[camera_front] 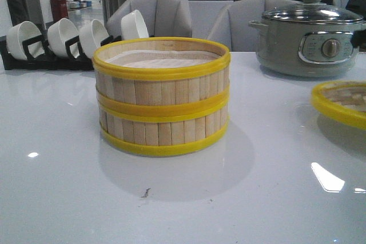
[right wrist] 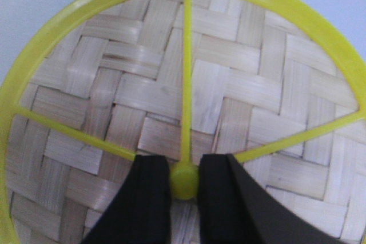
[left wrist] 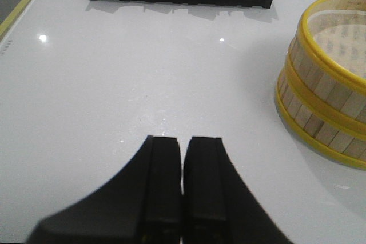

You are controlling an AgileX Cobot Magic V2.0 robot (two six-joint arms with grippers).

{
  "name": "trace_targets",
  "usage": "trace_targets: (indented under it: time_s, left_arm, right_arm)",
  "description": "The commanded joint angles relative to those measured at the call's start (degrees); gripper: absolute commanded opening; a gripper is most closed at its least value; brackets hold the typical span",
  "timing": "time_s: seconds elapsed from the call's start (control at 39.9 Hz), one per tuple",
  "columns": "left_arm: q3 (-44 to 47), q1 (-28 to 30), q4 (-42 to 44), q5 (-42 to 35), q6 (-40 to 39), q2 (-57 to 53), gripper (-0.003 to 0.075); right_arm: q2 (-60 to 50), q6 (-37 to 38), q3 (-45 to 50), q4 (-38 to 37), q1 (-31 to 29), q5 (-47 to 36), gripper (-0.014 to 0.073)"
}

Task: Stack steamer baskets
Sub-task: 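Grasp the lid knob with the right gripper and lift the lid, then carry the lid over the stack and lower it onto the top basket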

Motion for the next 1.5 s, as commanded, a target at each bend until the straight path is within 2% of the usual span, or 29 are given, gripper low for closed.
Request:
trace_targets:
  time_s: [0.0, 0.18, 0.4, 0.55, 0.73, 0.88, 1.48]
  left_arm:
    - [-1.69, -0.43, 0.16, -4.66, -0.32, -0.12, 0.0083]
    - [-1.69, -0.43, 0.16, -4.66, -0.32, -0.12, 0.0083]
    - [-1.69, -0.43, 0.16, -4.66, -0.32, -0.12, 0.0083]
    - [-1.69, -0.43, 0.16, -4.66, -0.32, -0.12, 0.0083]
    - [-1.69, -0.43, 0.16, -4.66, -0.32, -0.12, 0.0083]
    - [-1.69, -0.43, 0.16, -4.66, -0.32, -0.12, 0.0083]
    - [-1.69, -0.43, 0.16, -4.66, -0.32, -0.12, 0.0083]
  right_arm:
    - [-4.78, -0.53, -6.98, 0.04, 2.88, 2.01, 0.0036]
    - [-4.97, -0.53, -17.56, 0.04, 10.81, 9.35, 0.0036]
    - [-3.96, -0.53, -29.43, 0.04, 23.56, 10.92, 0.0036]
    - [0.42, -0.53, -38.39, 0.04, 32.02, 12.95, 0.0036]
    - [8.04, -0.53, -47.72, 0.04, 38.27, 17.33, 0.0036]
    - [12.61, -0.53, -52.08, -0.01, 39.89, 20.16, 0.0036]
    - [16.23, -0.53, -52.22, -2.31, 39.83, 19.24, 0.0036]
